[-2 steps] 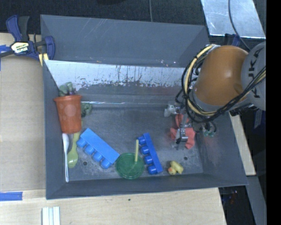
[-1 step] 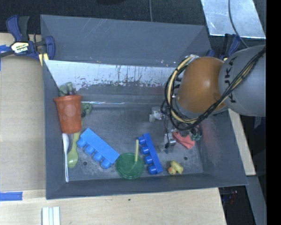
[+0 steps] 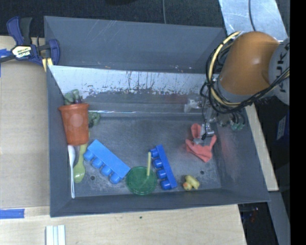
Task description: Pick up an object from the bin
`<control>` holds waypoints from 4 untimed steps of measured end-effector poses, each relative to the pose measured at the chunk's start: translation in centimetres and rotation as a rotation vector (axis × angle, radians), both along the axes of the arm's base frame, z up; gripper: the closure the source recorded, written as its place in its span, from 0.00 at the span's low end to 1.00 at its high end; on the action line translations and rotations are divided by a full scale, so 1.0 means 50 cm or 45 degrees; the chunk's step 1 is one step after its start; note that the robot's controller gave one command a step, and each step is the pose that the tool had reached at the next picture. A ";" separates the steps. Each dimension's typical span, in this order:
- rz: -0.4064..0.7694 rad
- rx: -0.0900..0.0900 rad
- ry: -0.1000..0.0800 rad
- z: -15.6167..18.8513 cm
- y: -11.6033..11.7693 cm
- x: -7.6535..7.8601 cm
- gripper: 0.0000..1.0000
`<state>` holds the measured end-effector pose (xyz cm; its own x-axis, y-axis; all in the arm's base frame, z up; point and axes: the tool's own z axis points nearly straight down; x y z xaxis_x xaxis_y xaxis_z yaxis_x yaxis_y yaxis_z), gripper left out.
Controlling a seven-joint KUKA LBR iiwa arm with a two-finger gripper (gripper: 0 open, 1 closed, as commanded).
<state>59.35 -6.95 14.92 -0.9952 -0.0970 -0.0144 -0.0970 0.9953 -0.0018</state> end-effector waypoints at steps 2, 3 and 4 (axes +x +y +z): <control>-0.062 -0.003 -0.014 0.101 -0.145 -0.077 0.00; -0.194 0.005 -0.006 -0.030 -0.142 -0.077 0.00; -0.597 0.009 -0.019 -0.077 -0.081 -0.014 0.00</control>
Offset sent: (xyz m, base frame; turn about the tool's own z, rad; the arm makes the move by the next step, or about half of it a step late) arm -0.0384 -0.0814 0.0550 0.0523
